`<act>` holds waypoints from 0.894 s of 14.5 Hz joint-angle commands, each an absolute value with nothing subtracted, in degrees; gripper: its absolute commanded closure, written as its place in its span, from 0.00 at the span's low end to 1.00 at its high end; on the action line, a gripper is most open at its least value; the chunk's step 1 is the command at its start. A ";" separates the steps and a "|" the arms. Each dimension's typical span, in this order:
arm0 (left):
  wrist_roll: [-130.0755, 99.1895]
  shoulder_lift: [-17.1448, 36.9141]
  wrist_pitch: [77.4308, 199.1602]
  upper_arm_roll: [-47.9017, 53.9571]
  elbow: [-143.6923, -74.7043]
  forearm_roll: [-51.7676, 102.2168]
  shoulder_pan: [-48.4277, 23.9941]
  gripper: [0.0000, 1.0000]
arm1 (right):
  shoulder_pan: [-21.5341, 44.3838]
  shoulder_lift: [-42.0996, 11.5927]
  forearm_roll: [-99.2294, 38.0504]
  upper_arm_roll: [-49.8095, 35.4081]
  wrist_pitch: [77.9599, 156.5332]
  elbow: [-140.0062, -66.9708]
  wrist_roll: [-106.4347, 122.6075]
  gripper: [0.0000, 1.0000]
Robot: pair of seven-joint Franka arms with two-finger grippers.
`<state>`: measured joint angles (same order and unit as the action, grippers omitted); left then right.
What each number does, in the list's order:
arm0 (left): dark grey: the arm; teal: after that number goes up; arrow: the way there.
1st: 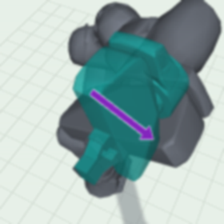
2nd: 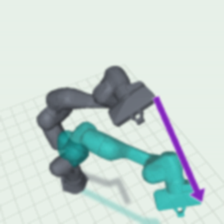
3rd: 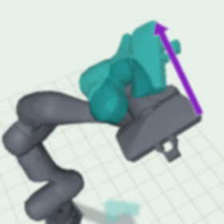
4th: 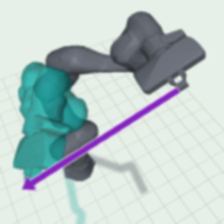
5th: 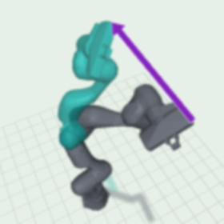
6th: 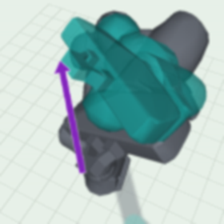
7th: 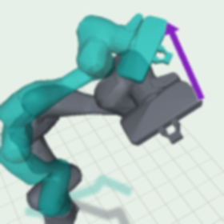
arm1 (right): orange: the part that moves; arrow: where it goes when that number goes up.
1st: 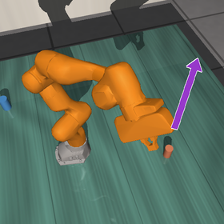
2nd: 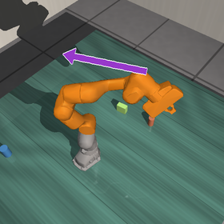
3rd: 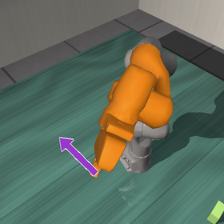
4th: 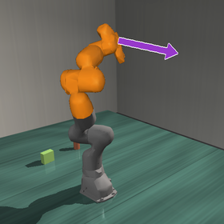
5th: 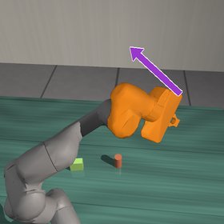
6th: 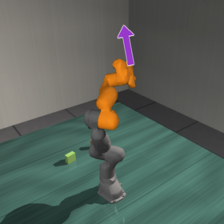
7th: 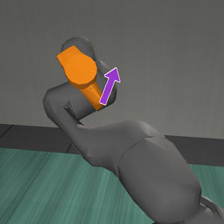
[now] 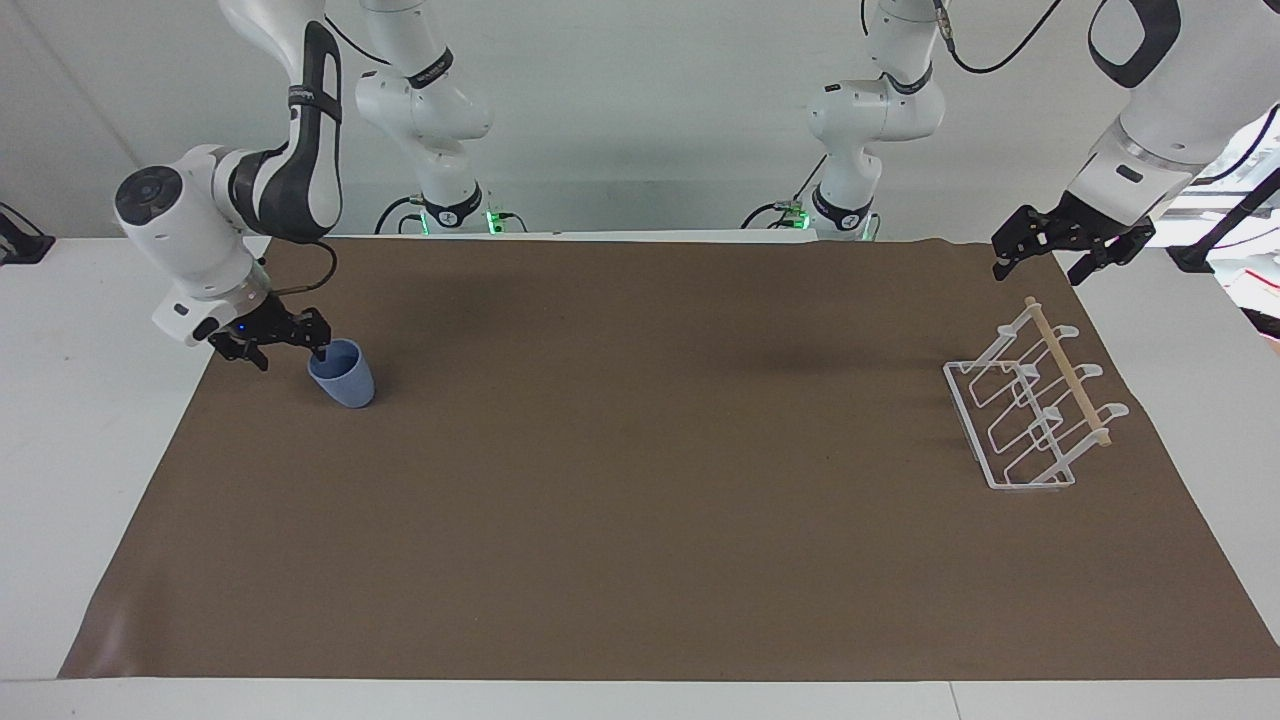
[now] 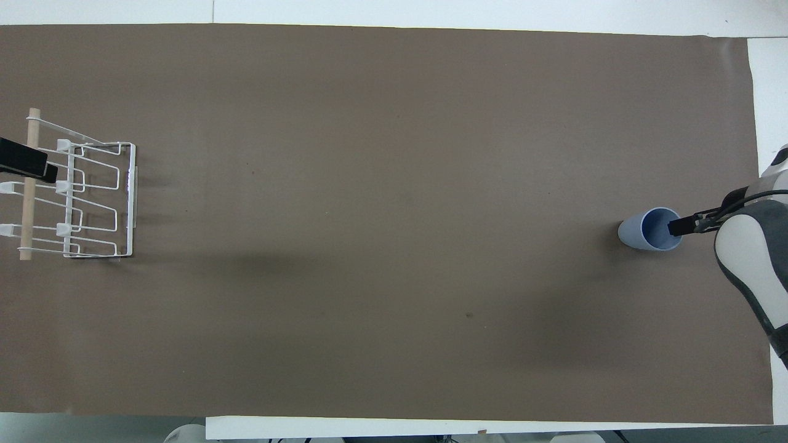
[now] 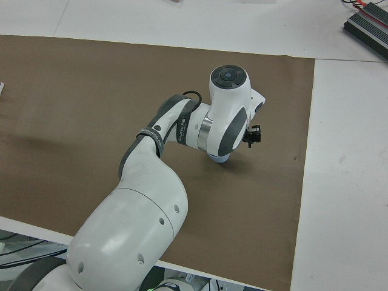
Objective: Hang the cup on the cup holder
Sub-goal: 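Reach the right gripper to the blue cup and grasp its rim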
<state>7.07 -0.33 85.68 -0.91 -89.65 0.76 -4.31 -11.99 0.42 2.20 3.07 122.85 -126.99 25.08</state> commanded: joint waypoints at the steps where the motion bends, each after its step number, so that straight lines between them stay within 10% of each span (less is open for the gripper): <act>1: 7.47 -1.58 85.34 -0.35 -90.88 -0.26 -3.69 0.00 | -12.13 0.97 0.70 2.90 124.10 -129.11 26.81 0.29; 7: 7.47 -1.58 85.34 -0.35 -90.88 -0.26 -3.69 0.00 | -12.13 0.53 -3.96 2.99 124.28 -130.25 28.65 0.95; 13: 7.47 -1.58 85.34 -0.35 -90.88 -0.26 -3.69 0.00 | -9.43 -2.10 -10.42 1.24 112.44 -118.60 29.28 1.00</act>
